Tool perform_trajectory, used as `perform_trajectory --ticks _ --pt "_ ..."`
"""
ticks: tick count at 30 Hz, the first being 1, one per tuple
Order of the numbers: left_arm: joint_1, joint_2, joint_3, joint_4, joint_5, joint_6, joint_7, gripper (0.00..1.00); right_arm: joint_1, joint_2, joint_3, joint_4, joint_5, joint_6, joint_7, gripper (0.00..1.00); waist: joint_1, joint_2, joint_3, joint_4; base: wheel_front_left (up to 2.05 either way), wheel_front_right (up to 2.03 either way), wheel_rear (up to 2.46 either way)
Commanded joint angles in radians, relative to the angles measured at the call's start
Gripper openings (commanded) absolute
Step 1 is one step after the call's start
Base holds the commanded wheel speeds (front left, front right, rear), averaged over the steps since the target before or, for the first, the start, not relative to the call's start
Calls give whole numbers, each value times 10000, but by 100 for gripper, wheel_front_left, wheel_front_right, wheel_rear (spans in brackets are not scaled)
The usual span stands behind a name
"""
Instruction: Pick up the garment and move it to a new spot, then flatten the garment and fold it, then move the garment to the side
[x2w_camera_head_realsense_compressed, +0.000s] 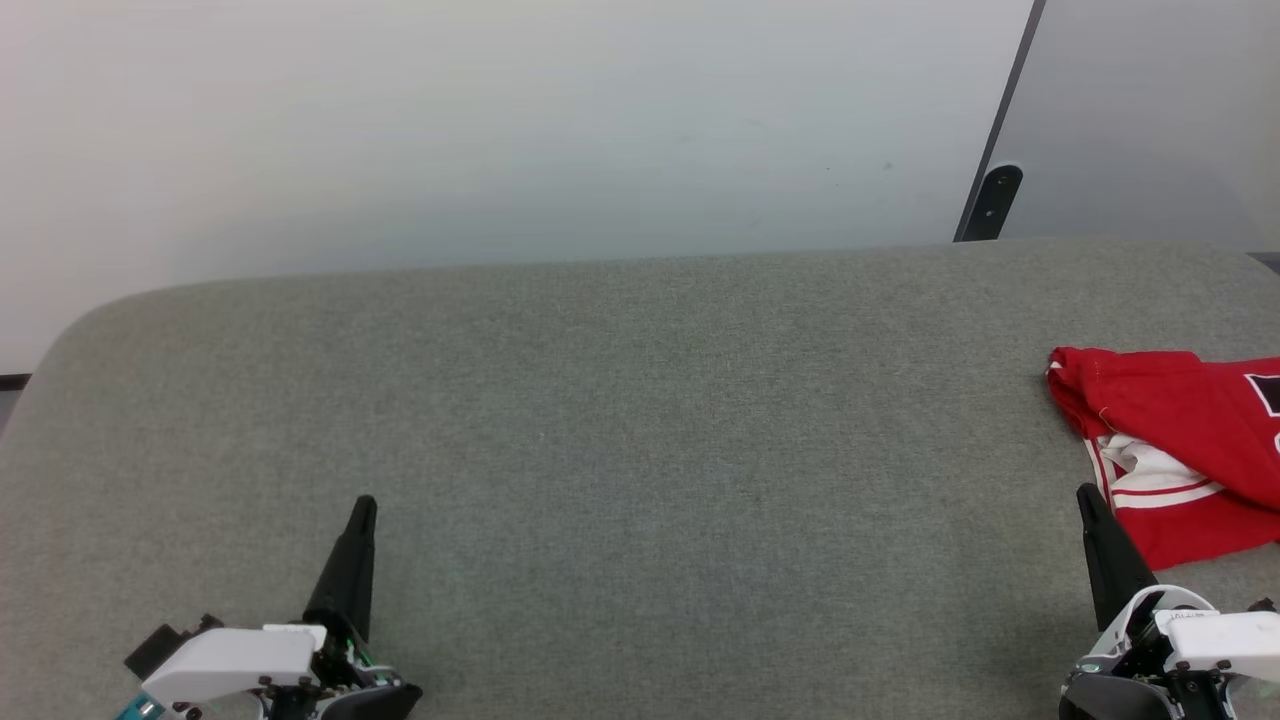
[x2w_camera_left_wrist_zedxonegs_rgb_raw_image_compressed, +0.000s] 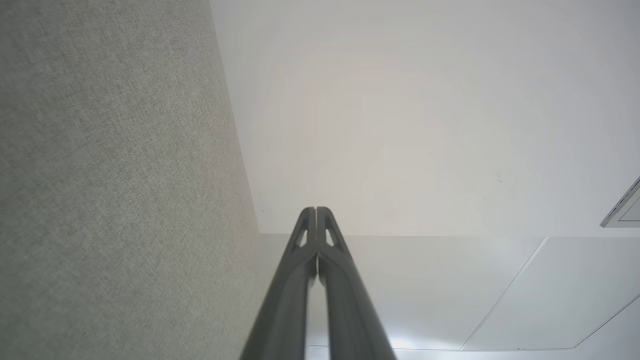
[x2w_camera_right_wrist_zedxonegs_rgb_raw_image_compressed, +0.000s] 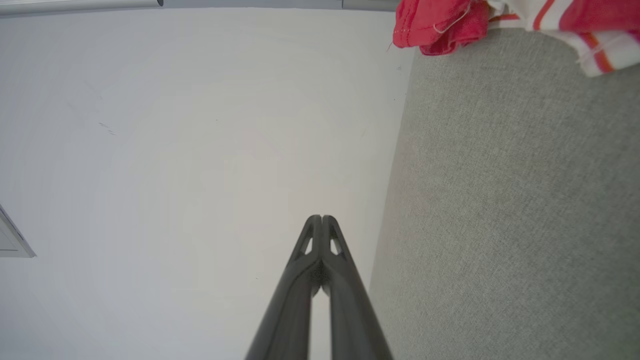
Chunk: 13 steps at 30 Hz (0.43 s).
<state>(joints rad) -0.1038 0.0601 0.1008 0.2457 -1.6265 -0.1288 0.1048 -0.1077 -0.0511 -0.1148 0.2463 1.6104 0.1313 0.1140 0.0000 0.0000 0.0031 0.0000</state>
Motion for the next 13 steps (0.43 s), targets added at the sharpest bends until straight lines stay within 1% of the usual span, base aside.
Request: perform_trajectory --ticks 1,13 --pt "-115 -14 28 13 64 -60 8 0 -44 31 0 9 45 -10 -21 0 0 0 0 0 0 0 0" --pt "-118 -28 48 15 81 -60 35 0 -43 31 1 9 46 -10 -20 0 0 0 0 0 0 0 0"
